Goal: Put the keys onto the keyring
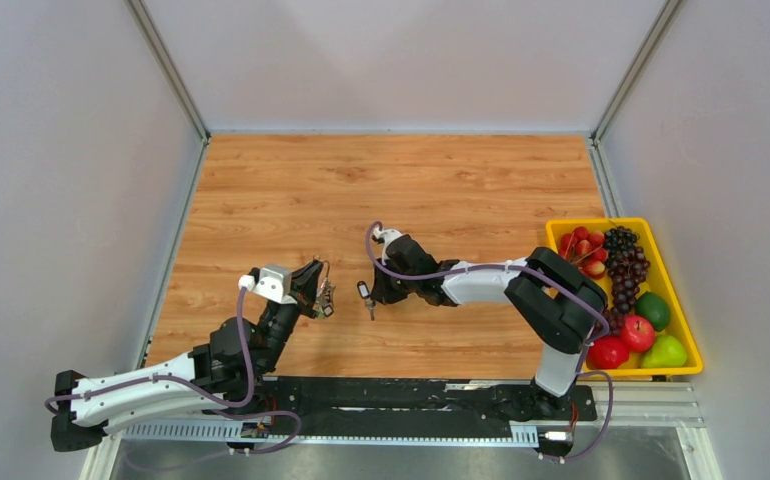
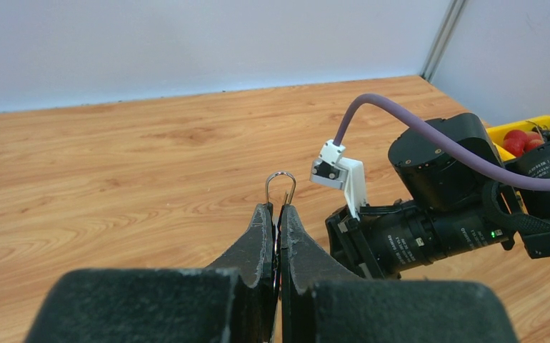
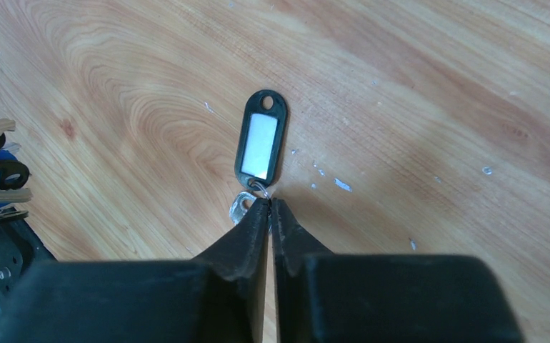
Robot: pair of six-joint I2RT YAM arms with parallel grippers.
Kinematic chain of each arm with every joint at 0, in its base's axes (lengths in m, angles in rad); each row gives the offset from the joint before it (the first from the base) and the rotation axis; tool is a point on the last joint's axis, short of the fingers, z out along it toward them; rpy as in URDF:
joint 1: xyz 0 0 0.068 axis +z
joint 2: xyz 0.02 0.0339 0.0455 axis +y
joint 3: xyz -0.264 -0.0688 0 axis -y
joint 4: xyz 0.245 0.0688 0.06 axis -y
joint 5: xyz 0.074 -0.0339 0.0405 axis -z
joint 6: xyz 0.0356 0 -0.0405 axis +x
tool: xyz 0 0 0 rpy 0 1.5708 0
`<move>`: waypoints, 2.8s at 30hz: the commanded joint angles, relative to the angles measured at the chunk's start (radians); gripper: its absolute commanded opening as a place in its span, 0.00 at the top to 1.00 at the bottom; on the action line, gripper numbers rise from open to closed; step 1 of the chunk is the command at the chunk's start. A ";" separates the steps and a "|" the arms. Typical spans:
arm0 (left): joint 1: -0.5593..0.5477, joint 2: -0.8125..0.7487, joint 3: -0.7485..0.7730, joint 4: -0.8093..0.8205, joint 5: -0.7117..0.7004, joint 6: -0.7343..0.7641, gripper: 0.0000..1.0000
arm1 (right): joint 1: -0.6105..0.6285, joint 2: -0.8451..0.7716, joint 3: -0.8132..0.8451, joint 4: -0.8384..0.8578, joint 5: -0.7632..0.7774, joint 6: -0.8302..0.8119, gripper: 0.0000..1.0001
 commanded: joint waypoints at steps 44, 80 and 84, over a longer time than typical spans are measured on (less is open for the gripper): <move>0.003 -0.076 -0.105 0.213 0.418 0.131 1.00 | 0.159 -0.894 -0.301 0.183 -0.064 0.114 1.00; 0.003 -0.118 -0.249 0.504 0.558 0.256 1.00 | 0.219 -0.764 -0.211 0.313 0.050 0.450 1.00; 0.003 -0.115 -0.252 0.515 0.559 0.257 0.99 | 0.219 -0.755 -0.202 0.314 0.056 0.458 1.00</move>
